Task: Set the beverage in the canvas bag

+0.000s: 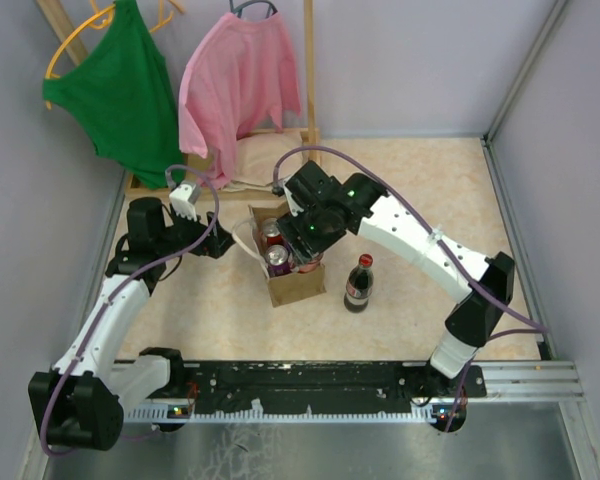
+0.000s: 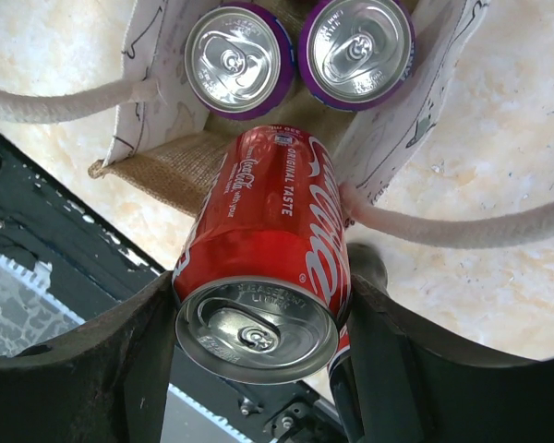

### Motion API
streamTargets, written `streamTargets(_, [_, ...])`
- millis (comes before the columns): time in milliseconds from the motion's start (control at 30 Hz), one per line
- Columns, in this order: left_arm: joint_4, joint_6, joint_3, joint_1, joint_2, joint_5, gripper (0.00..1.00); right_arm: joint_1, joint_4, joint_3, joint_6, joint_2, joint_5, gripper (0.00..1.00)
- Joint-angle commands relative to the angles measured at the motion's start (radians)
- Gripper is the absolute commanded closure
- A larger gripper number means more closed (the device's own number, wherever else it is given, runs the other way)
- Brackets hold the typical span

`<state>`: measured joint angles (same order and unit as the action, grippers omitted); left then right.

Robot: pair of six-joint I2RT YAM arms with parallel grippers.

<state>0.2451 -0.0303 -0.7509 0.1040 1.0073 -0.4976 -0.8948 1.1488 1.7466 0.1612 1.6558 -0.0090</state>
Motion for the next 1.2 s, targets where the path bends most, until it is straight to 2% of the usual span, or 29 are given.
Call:
streamTargets(0, [-0.007, -0.009, 0.011, -0.006, -0.021, -0.021, 0.11, -0.007, -0.009, 0.010, 0.007, -0.057, 0.024, 1.00])
streamTargets(600, [-0.006, -0.005, 0.019, -0.007, -0.035, -0.014, 0.11, -0.008, 0.041, 0.144, 0.001, 0.167, 0.089, 1.00])
streamTargets(1167, [-0.029, -0.010, 0.026, -0.007, -0.024, -0.011, 0.11, -0.009, 0.027, 0.106, -0.013, 0.255, 0.063, 1.00])
